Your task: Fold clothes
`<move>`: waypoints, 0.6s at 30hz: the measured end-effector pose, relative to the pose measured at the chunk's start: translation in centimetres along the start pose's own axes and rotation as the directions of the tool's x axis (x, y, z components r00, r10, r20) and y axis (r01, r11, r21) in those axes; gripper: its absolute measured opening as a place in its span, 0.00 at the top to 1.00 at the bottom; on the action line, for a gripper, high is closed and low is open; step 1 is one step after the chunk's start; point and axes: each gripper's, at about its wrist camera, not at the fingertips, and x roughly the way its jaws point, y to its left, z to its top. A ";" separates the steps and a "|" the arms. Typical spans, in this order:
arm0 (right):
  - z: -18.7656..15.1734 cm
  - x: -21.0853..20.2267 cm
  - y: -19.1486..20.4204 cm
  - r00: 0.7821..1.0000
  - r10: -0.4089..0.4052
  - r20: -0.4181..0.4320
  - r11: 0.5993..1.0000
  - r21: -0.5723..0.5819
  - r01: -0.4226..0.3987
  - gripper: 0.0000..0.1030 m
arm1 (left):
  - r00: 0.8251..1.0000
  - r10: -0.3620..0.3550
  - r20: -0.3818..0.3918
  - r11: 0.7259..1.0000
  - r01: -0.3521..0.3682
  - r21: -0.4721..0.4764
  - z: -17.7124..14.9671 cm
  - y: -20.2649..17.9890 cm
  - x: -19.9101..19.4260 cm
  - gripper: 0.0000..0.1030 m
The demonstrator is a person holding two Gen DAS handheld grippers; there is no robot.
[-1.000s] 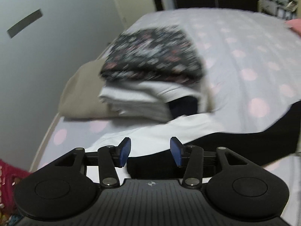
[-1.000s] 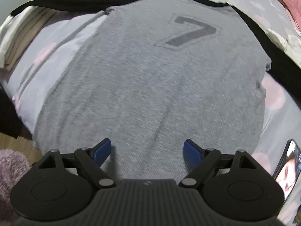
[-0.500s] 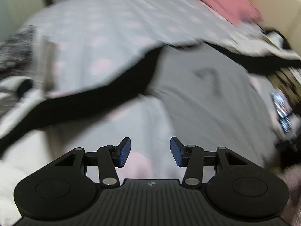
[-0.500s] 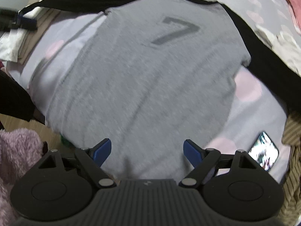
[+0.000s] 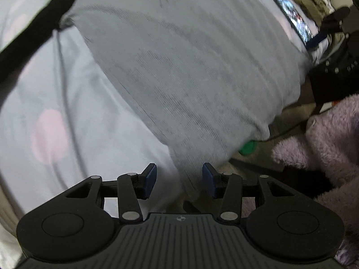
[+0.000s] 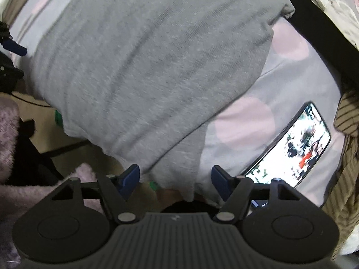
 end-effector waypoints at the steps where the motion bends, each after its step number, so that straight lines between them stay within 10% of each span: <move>1: 0.2 0.1 0.1 1.000 -0.004 -0.002 1.000 -0.015 0.004 0.33 | 1.000 0.001 -0.009 1.000 -0.001 0.003 0.0 -0.1 0.3 0.58; 9: 0.7 2.4 -0.9 0.999 -0.017 -0.034 0.999 -0.037 0.016 0.63 | 0.998 0.012 -0.059 1.000 -0.012 -0.010 0.2 -0.9 2.6 0.86; 11: 0.5 1.6 -1.1 1.000 0.004 -0.031 1.000 -0.027 -0.005 0.95 | 0.998 0.019 -0.056 1.000 -0.019 0.000 0.1 -1.1 2.5 0.95; 18: -0.7 -3.4 -1.0 0.996 0.063 -0.059 0.997 -0.044 -0.065 0.96 | 0.995 -0.099 -0.013 0.992 0.097 -0.078 -0.2 0.2 -1.9 0.98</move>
